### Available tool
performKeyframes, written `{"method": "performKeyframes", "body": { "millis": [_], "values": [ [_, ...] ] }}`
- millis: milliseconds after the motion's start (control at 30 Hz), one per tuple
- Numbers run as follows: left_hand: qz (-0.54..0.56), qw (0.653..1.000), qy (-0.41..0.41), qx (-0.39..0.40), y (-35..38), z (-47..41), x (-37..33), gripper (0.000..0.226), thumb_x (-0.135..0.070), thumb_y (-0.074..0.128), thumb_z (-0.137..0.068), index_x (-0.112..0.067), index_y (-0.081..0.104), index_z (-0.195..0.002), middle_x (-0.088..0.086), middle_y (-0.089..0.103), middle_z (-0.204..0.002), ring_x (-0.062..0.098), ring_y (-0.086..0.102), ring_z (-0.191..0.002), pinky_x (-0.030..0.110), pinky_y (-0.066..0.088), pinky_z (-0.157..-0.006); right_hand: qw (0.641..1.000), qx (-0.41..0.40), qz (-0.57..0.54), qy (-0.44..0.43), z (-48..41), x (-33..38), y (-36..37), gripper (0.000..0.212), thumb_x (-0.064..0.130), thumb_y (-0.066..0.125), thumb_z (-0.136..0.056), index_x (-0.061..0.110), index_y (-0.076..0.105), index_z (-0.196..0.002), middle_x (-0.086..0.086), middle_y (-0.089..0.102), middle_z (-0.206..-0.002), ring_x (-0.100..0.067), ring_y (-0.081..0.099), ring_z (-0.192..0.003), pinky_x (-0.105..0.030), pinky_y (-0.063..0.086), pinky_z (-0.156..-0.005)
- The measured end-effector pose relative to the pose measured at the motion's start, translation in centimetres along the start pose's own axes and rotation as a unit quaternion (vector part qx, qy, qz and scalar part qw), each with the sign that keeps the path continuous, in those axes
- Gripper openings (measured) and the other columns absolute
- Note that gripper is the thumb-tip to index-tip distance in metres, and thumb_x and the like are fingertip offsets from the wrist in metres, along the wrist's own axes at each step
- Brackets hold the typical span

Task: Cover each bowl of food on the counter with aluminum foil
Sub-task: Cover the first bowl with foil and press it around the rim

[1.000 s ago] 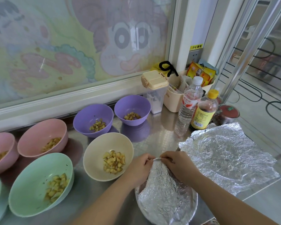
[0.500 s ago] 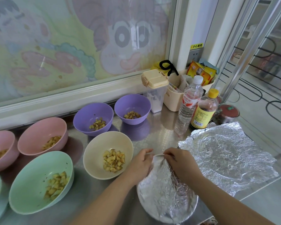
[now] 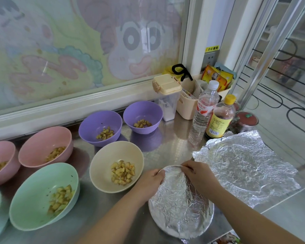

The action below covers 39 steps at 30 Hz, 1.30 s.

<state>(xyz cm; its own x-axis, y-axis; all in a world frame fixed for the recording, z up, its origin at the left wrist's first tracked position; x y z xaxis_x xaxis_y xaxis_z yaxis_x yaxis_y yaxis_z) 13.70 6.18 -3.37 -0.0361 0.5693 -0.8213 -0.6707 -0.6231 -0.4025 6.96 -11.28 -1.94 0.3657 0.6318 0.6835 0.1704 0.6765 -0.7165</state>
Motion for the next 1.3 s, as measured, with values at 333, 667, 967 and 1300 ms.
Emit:
{"method": "performKeyframes", "body": {
  "millis": [333,667,967,1300],
  "values": [
    [-0.024,0.998,0.007,0.063,-0.1,-1.0,-1.1,0.033,-0.038,0.047,-0.102,-0.024,0.06,-0.075,-0.012,0.052,-0.064,0.009,0.044,-0.061,0.027,0.036,-0.065,1.0,0.01,0.002,-0.014,0.0,0.8,0.6,0.018,0.028,0.061,-0.101,0.016,0.074,-0.099,0.013,0.06,-0.063,0.0,0.055,-0.054,-0.018,0.042,-0.054],
    [-0.084,0.994,0.053,0.055,0.2,-1.5,-2.9,0.022,-0.022,0.047,-0.102,-0.021,0.069,-0.099,-0.009,0.058,-0.063,0.009,0.051,-0.053,0.027,0.042,-0.053,0.998,0.049,0.012,-0.046,-0.8,2.0,0.9,0.015,0.028,0.064,-0.098,0.021,0.077,-0.1,0.015,0.063,-0.066,0.002,0.055,-0.06,-0.016,0.039,-0.057],
    [-0.195,0.971,0.132,0.029,0.2,-1.5,-4.2,0.024,-0.028,0.05,-0.102,-0.025,0.073,-0.106,-0.005,0.067,-0.08,0.005,0.058,-0.071,0.014,0.037,-0.057,0.996,0.05,0.046,-0.057,-1.0,2.0,1.7,0.015,0.028,0.058,-0.102,0.019,0.07,-0.101,0.01,0.059,-0.064,-0.004,0.053,-0.057,-0.021,0.038,-0.055],
    [-0.203,0.967,0.15,-0.025,0.2,-1.1,-4.3,0.023,-0.027,0.053,-0.101,-0.022,0.072,-0.111,-0.001,0.073,-0.097,0.015,0.065,-0.091,0.03,0.048,-0.081,0.979,0.205,-0.018,0.007,-1.9,1.3,2.9,0.026,0.04,0.055,-0.102,0.016,0.065,-0.098,0.008,0.055,-0.075,-0.002,0.045,-0.059,-0.023,0.037,-0.06]
  ]
}}
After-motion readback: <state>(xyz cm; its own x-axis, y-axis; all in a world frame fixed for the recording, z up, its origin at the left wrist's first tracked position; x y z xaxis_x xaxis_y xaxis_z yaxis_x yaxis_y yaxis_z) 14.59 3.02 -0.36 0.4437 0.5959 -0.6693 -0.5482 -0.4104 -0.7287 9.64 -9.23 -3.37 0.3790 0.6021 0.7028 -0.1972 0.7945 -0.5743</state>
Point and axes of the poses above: each hand's wrist, its own z-axis away from the middle knuckle, its own y-axis out of the palm, x = y × z, the point moved 8 cm from there along -z, towards the middle knuckle
